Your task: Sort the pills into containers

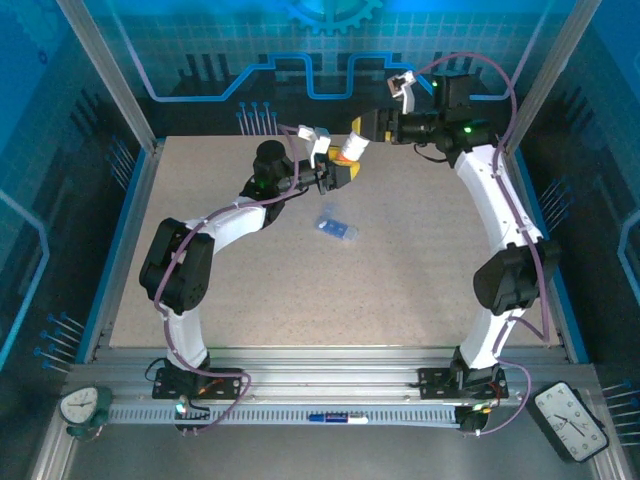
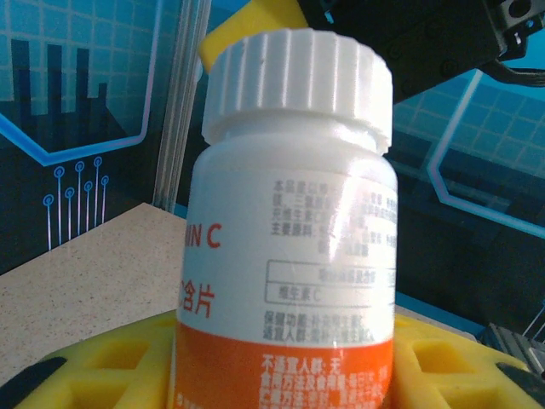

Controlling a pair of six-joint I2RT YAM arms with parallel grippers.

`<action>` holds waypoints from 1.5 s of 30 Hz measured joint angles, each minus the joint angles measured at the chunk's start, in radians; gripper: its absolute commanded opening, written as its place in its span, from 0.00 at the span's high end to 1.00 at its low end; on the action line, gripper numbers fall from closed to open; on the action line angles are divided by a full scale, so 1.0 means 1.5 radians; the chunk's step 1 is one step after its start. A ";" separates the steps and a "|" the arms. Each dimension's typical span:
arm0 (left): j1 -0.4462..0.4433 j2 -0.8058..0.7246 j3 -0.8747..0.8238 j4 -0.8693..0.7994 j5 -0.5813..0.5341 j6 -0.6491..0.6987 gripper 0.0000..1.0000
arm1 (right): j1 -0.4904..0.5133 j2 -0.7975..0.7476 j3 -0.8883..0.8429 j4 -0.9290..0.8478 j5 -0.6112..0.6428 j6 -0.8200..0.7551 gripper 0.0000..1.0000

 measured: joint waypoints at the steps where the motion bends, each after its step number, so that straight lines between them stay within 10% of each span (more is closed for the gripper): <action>1: 0.000 0.000 0.000 0.001 0.000 0.000 1.00 | 0.002 0.002 0.000 -0.005 0.000 -0.003 0.28; 26: 0.002 0.001 0.000 -0.032 0.002 0.003 1.00 | 0.023 -0.007 -0.027 -0.019 0.093 0.014 0.64; 37: 0.005 0.003 0.000 -0.061 0.001 0.018 1.00 | 0.095 -0.071 -0.115 0.053 0.324 0.172 0.60; 45: 0.004 0.003 0.006 -0.037 -0.008 0.019 1.00 | 0.096 -0.057 -0.073 -0.009 0.307 0.172 0.36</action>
